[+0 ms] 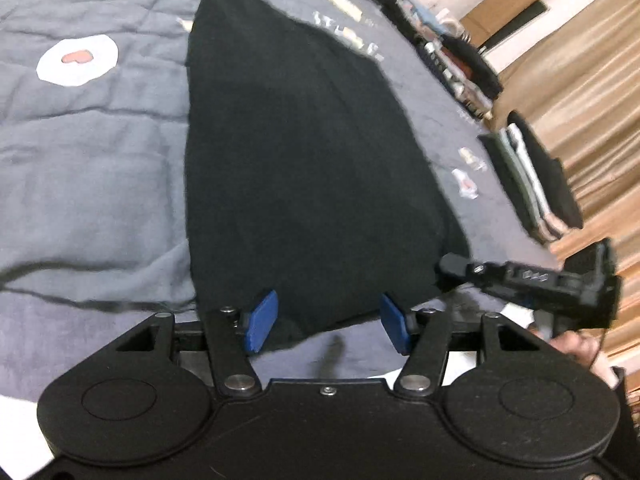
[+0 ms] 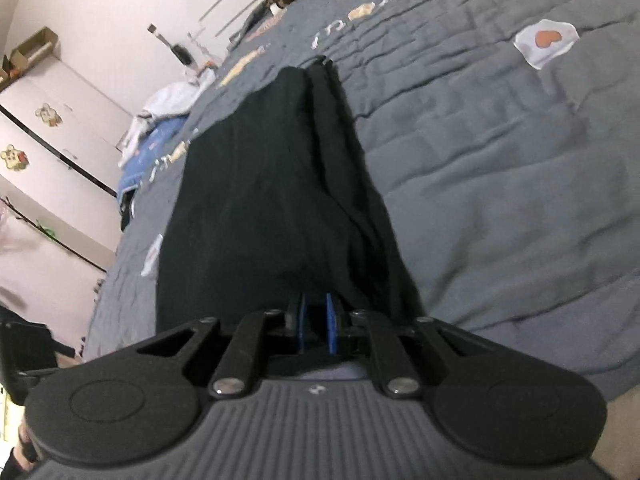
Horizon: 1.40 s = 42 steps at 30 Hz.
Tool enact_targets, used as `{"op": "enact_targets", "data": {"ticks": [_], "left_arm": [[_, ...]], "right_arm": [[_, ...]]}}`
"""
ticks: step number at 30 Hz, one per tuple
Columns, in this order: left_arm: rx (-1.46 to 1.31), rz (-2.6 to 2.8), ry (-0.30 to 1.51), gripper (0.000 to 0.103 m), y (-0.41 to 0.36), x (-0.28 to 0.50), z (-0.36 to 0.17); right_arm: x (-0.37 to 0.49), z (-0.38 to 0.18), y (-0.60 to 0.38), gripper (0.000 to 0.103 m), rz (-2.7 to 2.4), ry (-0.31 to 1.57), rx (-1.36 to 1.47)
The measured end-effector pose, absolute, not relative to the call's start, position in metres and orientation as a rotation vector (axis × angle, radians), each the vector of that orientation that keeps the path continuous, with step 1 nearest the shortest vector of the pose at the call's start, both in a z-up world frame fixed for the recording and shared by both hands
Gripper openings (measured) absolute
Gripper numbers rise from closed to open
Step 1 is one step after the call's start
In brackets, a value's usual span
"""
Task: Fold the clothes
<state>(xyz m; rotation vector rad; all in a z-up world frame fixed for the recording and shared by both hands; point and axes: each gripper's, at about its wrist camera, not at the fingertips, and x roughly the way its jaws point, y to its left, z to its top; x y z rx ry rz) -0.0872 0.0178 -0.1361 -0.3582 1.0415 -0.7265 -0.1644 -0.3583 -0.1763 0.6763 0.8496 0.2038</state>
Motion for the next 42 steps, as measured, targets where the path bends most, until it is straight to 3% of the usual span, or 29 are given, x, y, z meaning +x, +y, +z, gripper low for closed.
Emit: {"op": "enact_targets", "data": {"ticks": [5,7,9,11,13,18,23,33,42], "left_arm": [[-0.461,-0.766,0.870,0.068,0.022,-0.091,-0.115],[-0.466,-0.737,0.874,0.069,0.017,-0.087,-0.118],[-0.359,-0.663,0.960,0.068,0.006,-0.081,-0.132],[-0.280,-0.614,1.016,0.065,-0.003,-0.078,-0.145],[-0.245,-0.619,1.005,0.066,-0.008,-0.081,-0.141],[-0.238,-0.645,0.990,0.094,-0.016,-0.083,-0.142],[-0.169,-0.643,0.991,0.101,-0.028,-0.088,-0.142],[-0.150,-0.510,0.858,0.101,-0.034,-0.105,-0.105],[-0.061,-0.427,0.790,0.102,-0.029,-0.124,-0.018]], "right_arm": [[-0.173,-0.146,-0.351,0.012,0.237,0.731,0.610],[-0.173,-0.138,-0.348,0.018,0.274,0.669,0.608],[-0.170,-0.135,-0.345,0.038,0.294,0.631,0.589],[-0.162,-0.137,-0.339,0.045,0.283,0.642,0.544],[-0.156,-0.143,-0.335,0.045,0.264,0.666,0.512],[-0.146,-0.152,-0.326,0.051,0.246,0.694,0.475],[-0.149,-0.150,-0.324,0.056,0.236,0.705,0.473],[-0.157,-0.116,-0.329,0.059,0.200,0.744,0.532],[-0.171,-0.051,-0.324,0.059,0.196,0.767,0.418]]}}
